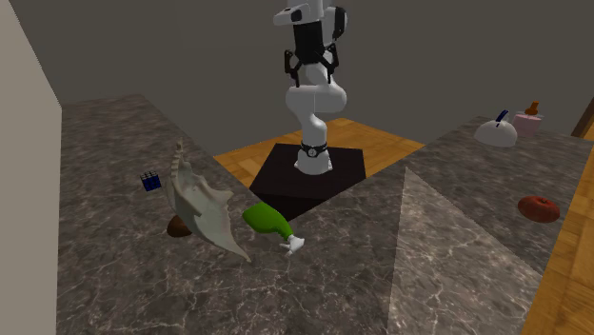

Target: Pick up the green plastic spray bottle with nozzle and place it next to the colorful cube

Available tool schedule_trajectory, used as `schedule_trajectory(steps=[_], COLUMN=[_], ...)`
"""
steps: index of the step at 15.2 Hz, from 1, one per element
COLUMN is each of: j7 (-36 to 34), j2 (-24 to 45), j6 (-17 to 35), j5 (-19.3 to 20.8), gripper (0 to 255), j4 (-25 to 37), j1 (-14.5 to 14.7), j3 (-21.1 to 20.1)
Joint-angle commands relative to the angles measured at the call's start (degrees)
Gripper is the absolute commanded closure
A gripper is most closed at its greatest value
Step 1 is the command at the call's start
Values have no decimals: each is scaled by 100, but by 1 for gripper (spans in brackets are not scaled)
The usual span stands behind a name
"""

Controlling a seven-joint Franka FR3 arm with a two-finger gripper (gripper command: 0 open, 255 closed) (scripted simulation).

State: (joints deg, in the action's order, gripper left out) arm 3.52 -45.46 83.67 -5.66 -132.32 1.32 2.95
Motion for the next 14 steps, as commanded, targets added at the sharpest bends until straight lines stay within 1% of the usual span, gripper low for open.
schedule_trajectory(steps=[1, 8, 14], j7=[0, 587, 1036], j2=[0, 578, 1422], j6=[0, 1397, 2663], j5=[0, 268, 467], gripper=[0, 0, 0], j4=[0, -830, -1244], j1=[0, 93, 160], j3=[0, 72, 142])
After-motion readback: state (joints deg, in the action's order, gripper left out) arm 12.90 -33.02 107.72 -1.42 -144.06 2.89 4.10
